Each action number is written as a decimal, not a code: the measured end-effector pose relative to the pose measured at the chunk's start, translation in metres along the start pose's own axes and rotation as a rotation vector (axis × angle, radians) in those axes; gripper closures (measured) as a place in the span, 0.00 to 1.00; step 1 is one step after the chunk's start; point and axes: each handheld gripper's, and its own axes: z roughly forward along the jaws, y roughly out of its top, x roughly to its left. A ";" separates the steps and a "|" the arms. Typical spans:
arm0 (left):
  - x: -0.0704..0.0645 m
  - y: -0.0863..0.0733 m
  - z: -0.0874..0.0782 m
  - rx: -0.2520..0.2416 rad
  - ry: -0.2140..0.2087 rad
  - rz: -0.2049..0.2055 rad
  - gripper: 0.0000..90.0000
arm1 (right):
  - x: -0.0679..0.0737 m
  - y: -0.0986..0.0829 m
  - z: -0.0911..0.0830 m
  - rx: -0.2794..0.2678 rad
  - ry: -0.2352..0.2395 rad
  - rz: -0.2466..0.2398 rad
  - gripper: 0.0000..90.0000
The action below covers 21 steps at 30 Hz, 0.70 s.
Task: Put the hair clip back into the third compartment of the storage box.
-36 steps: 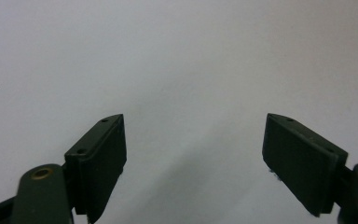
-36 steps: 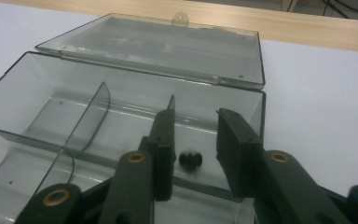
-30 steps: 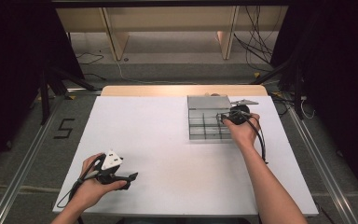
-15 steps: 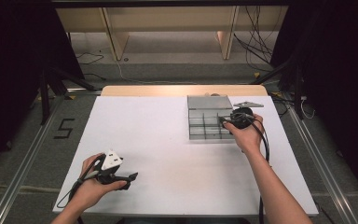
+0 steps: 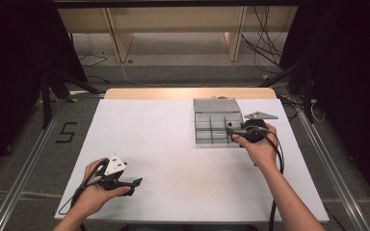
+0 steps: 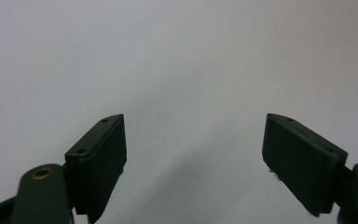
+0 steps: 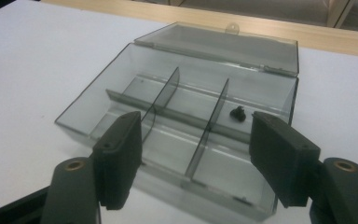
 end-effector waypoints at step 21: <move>-0.001 0.000 0.000 0.004 0.001 0.004 0.24 | 0.012 -0.047 -0.041 -0.035 0.085 -0.031 0.37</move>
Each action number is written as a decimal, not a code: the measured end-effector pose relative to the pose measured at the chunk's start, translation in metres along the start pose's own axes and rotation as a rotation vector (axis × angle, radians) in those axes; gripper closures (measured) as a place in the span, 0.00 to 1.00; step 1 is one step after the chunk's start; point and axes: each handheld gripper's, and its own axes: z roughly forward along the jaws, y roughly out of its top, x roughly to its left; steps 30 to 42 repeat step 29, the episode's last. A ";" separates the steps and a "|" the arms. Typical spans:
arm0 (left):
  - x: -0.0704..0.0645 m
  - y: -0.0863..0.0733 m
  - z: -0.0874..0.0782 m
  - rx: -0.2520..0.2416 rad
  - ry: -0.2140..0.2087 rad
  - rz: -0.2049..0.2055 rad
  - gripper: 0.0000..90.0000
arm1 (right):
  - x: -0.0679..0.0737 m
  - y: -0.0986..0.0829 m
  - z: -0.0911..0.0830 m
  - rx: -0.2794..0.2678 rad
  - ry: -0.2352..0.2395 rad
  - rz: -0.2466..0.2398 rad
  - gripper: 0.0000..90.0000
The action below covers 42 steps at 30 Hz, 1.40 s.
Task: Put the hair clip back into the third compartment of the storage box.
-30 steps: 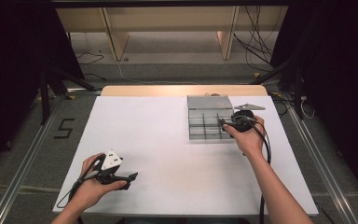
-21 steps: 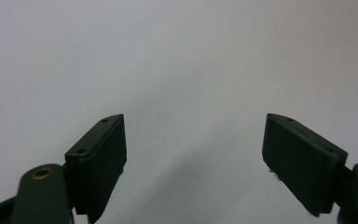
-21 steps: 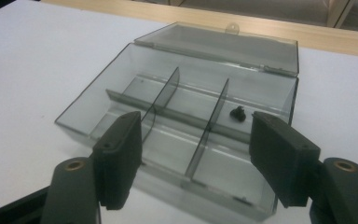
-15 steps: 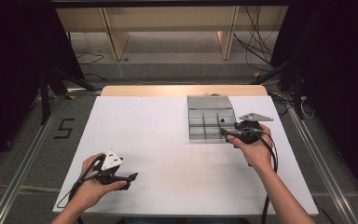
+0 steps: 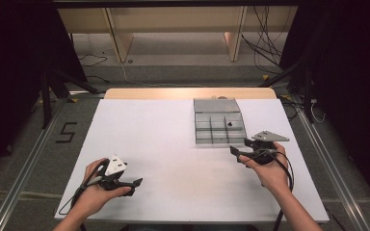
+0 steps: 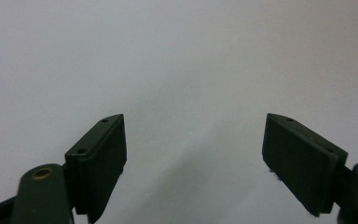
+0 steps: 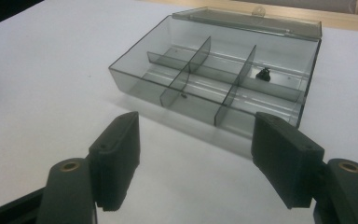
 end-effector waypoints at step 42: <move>-0.001 0.001 0.001 0.001 0.002 0.005 0.24 | 0.013 -0.051 -0.037 0.016 0.079 -0.009 0.34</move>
